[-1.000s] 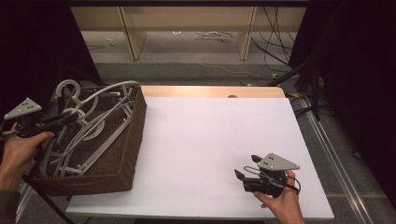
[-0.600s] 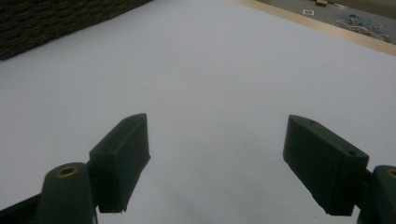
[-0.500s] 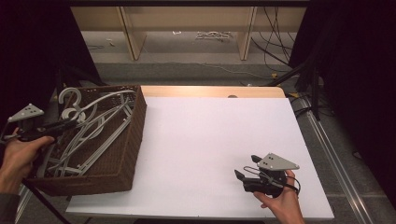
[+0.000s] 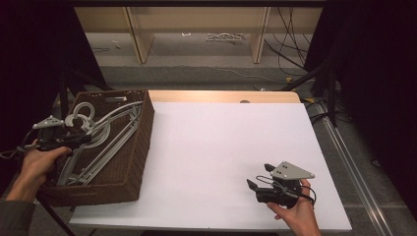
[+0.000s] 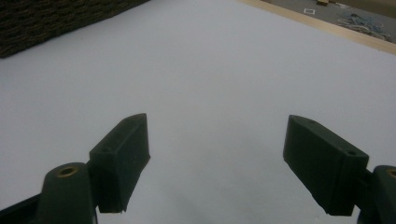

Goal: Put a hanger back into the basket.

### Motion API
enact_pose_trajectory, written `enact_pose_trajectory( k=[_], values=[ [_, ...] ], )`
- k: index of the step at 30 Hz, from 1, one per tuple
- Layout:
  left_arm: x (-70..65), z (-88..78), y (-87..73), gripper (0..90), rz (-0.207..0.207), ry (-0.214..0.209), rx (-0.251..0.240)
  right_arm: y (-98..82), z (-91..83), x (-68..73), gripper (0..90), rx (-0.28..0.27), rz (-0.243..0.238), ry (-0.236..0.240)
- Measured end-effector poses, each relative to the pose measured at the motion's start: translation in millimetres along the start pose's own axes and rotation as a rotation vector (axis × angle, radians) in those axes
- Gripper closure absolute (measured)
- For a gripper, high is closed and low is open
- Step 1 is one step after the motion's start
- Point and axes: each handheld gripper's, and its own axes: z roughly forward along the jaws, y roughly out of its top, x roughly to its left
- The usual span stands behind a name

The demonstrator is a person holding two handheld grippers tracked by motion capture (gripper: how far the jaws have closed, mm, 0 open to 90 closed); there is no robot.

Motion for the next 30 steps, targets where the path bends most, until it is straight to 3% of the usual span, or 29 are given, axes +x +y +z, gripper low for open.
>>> enact_pose_trajectory(
  k=[2,7,11,12,13,14,15,17,18,19,20,22,23,24,27,30],
  values=[
    [-0.2,2.2,0.2,78.6,0.014,0.026,0.039,0.1,0.8,0.3,23.7,-0.002,-0.004,-0.003],
    [2.7,7.4,-0.5,75.9,-0.015,0.058,0.054,-0.2,1.1,0.4,23.7,0.001,-0.003,-0.001],
    [5.8,10.0,-0.6,73.0,-0.004,0.082,0.095,-0.2,1.0,0.1,23.7,0.001,-0.003,-0.002],
    [5.5,12.1,-1.0,72.3,-0.018,0.089,0.083,-0.1,0.8,0.3,23.7,0.002,0.001,0.0],
    [9.1,10.3,-0.2,71.8,0.014,0.085,0.127,-0.2,1.0,0.1,23.7,0.001,-0.002,-0.002],
    [6.3,14.5,-1.4,71.2,-0.032,0.098,0.084,-0.2,1.1,0.1,23.7,0.001,-0.004,-0.002],
    [6.3,14.5,-1.4,70.3,-0.032,0.098,0.084,0.0,0.7,0.4,23.7,0.003,0.002,0.0],
    [9.6,14.8,-1.3,67.8,0.01,0.116,0.141,0.0,0.6,0.3,23.7,0.002,0.003,-0.001],
    [7.0,19.0,-2.5,66.3,-0.017,0.125,0.111,-0.1,0.5,0.1,23.7,0.003,0.003,-0.001],
    [7.0,19.0,-2.5,64.9,-0.017,0.125,0.111,-0.1,0.5,0.1,23.7,0.003,0.003,-0.001],
    [8.5,20.6,-3.3,63.6,0.031,0.144,0.158,-0.3,0.7,-0.6,23.7,0.004,-0.003,-0.003],
    [7.8,23.2,-4.1,61.5,0.037,0.154,0.171,-0.4,0.6,-0.8,23.7,0.004,-0.003,-0.003],
    [7.5,24.8,-5.0,61.0,0.035,0.159,0.154,-0.4,0.6,-0.8,23.7,0.004,-0.003,-0.003],
    [7.8,23.1,-3.6,60.7,0.031,0.155,0.181,-0.4,0.7,-0.8,23.7,0.005,-0.003,-0.003],
    [8.2,22.5,-3.7,54.7,0.019,0.166,0.179,-0.5,0.8,-0.8,23.7,0.005,-0.003,-0.003],
    [8.6,18.5,-3.0,48.6,-0.002,0.205,0.165,-0.7,0.9,-0.9,23.7,0.004,-0.003,-0.002]
  ],
)
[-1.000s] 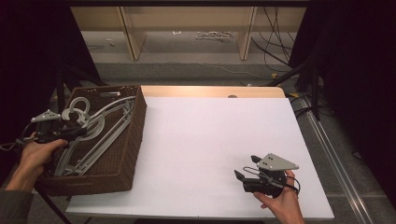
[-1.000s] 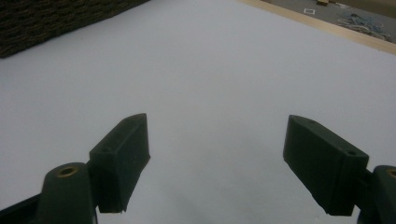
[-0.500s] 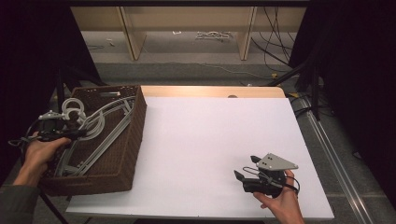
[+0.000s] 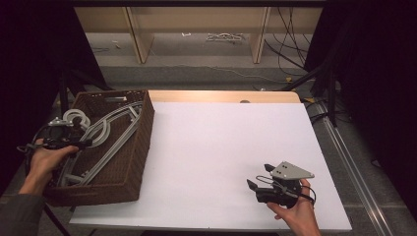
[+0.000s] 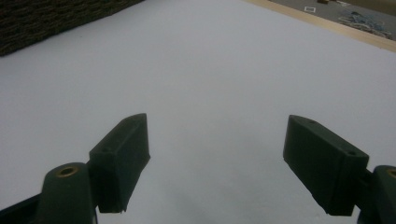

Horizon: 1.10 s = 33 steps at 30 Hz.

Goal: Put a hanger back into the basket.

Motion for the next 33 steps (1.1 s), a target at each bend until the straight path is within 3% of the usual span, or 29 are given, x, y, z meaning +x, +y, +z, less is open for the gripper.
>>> enact_pose_trajectory(
  k=[1,2,4,5,7,8,9,10,14,17,18,22,23,24,26,27,29,31,33],
  values=[
    [0.4,-2.3,0.3,43.7,-0.015,0.008,-0.006,0.0,-0.1,-0.2,23.7,-0.002,0.001,0.0],
    [0.4,-7.6,0.7,44.0,-0.024,0.0,-0.036,0.0,-0.1,-0.2,23.7,-0.002,0.001,0.0],
    [-0.4,-10.9,1.4,43.0,-0.024,0.005,-0.045,0.0,0.0,-0.1,23.7,-0.002,0.001,0.0],
    [-3.0,-16.9,2.6,42.0,-0.026,0.0,-0.079,0.0,0.0,-0.1,23.7,-0.002,0.002,0.0],
    [-4.6,-20.2,3.3,40.9,-0.028,-0.005,-0.093,0.1,0.0,0.0,23.7,-0.002,0.002,0.001],
    [-9.4,-26.2,4.7,38.4,-0.037,-0.011,-0.126,0.2,0.0,0.0,23.7,-0.003,0.002,0.0],
    [-9.4,-26.2,4.7,37.4,-0.037,-0.011,-0.126,0.2,0.0,0.0,23.7,-0.003,0.002,0.0],
    [-17.6,-31.3,6.2,37.2,-0.064,-0.027,-0.18,0.2,-0.1,0.1,23.7,-0.007,0.005,-0.002],
    [-33.6,-45.3,9.4,34.8,-0.055,-0.047,-0.25,0.6,-1.2,0.3,23.6,-0.008,0.005,-0.005],
    [-47.8,-56.7,11.3,32.6,-0.066,-0.085,-0.303,0.7,-1.5,0.2,23.6,-0.014,0.002,-0.005],
    [-47.8,-56.7,11.3,32.2,-0.066,-0.085,-0.303,0.7,-1.5,0.2,23.6,-0.014,0.002,-0.005],
    [-70.5,-66.4,13.4,30.8,-0.04,-0.145,-0.369,1.2,-2.0,1.5,23.6,-0.016,0.008,-0.002],
    [-82.6,-69.9,13.6,28.8,-0.012,-0.192,-0.394,1.3,-2.1,1.9,23.5,-0.022,0.006,-0.005],
    [-82.6,-69.9,13.6,28.0,-0.012,-0.192,-0.394,1.3,-2.1,1.9,23.5,-0.022,0.006,-0.005],
    [-101.3,-73.2,12.5,26.4,0.015,-0.245,-0.417,1.3,-2.3,1.9,23.4,-0.021,0.007,-0.003],
    [-101.3,-73.2,12.5,25.8,0.015,-0.245,-0.417,1.3,-2.3,1.9,23.4,-0.021,0.007,-0.003],
    [-116.9,-73.6,11.5,25.1,0.023,-0.31,-0.443,1.2,-2.3,2.1,23.2,-0.025,0.008,-0.005],
    [-122.1,-74.2,11.5,24.3,0.036,-0.317,-0.445,1.3,-2.4,2.3,23.2,-0.028,0.007,-0.005],
    [-136.8,-74.4,10.5,23.6,0.062,-0.351,-0.453,1.6,-2.9,2.8,22.7,-0.034,0.011,-0.004]
  ],
)
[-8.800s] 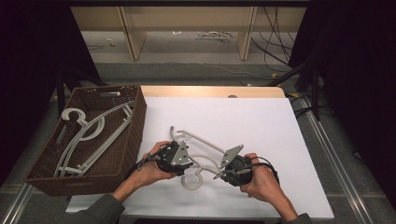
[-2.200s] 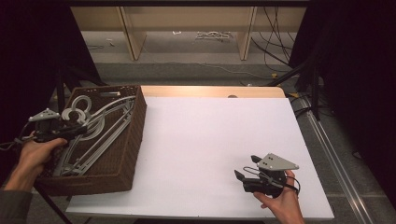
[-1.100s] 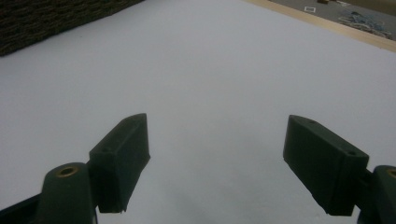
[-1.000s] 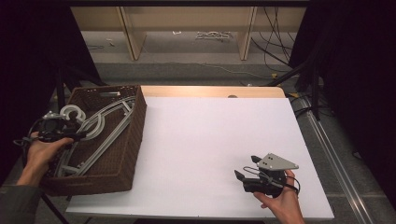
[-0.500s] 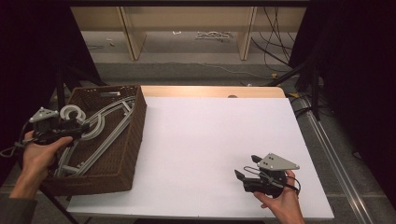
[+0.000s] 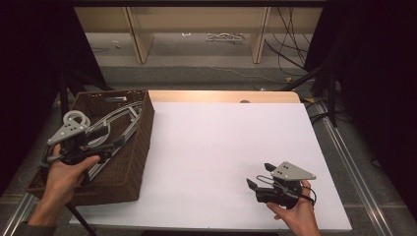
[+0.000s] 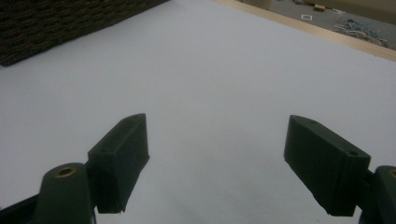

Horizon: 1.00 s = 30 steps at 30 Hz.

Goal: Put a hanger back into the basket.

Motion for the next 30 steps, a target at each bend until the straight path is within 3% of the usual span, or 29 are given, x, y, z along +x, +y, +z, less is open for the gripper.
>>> enact_pose_trajectory(
  k=[7,10,22,23,28,30],
  values=[
    [-27.3,11.9,-5.2,21.3,0.034,-0.068,-0.007,-0.8,-2.8,0.5,18.9,-0.005,0.006,-0.015],
    [-36.5,17.2,-7.9,20.6,0.048,-0.079,-0.006,-1.5,-2.9,1.0,18.4,-0.019,0.014,0.0],
    [-58.5,31.1,-16.6,17.3,0.044,-0.155,-0.02,-2.2,-5.1,3.1,17.7,-0.06,0.013,-0.002],
    [-62.7,33.4,-18.0,17.3,0.034,-0.176,-0.026,-2.4,-5.3,3.8,17.7,-0.057,0.02,0.004],
    [-72.9,38.4,-22.5,17.3,0.049,-0.198,-0.032,-3.5,-6.9,4.5,16.9,-0.066,0.024,0.004],
    [-77.1,39.2,-24.1,17.5,0.055,-0.187,-0.043,-4.1,-7.7,4.8,16.9,-0.079,0.026,0.003]
  ],
)
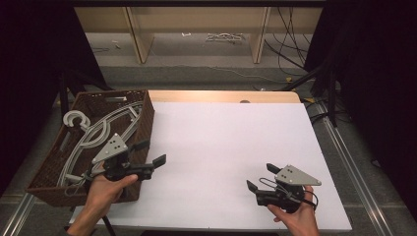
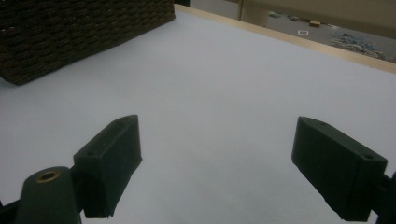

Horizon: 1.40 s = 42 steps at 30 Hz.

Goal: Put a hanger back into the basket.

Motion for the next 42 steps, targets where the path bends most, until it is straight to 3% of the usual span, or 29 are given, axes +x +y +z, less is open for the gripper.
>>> enact_pose_trajectory(
  k=[6,15,18,20,23,26,29,31,33,36,42],
  values=[
    [-10.2,6.5,-6.3,17.3,0.042,-0.024,0.002,-0.6,-3.4,0.9,16.7,-0.034,0.009,-0.006],
    [-23.5,17.2,-23.5,17.2,0.067,-0.059,0.004,-4.1,-7.1,1.9,16.3,-0.066,0.013,-0.001],
    [-27.1,19.1,-29.2,17.2,0.085,-0.066,0.009,-4.7,-7.7,2.9,16.3,-0.091,0.016,0.001],
    [-27.9,19.7,-31.1,17.2,0.087,-0.068,0.01,-4.5,-9.6,3.1,16.3,-0.077,0.01,-0.005],
    [-27.7,20.9,-40.9,17.2,0.12,-0.056,0.02,-5.4,-11.2,5.4,16.3,-0.089,0.009,-0.002],
    [-27.4,20.1,-46.5,17.2,0.123,-0.053,0.017,-6.6,-13.5,7.5,16.3,-0.075,0.005,0.0],
    [-28.6,18.0,-59.2,17.2,0.074,-0.055,0.028,-9.1,-12.9,10.2,16.3,-0.1,0.01,0.002],
    [-29.7,17.2,-62.5,17.1,0.086,-0.061,0.038,-9.7,-15.4,11.6,16.3,-0.079,0.009,0.009],
    [-30.9,16.3,-62.9,17.1,0.087,-0.055,0.044,-11.3,-14.9,13.4,16.3,-0.104,0.006,0.005],
    [-33.8,14.3,-62.8,17.1,0.094,-0.07,0.025,-12.4,-17.4,15.6,16.3,-0.098,0.007,0.009],
    [-33.5,17.5,-64.0,17.1,0.117,-0.066,0.033,-12.7,-17.4,14.8,16.3,-0.12,0.008,-0.004]
  ],
)
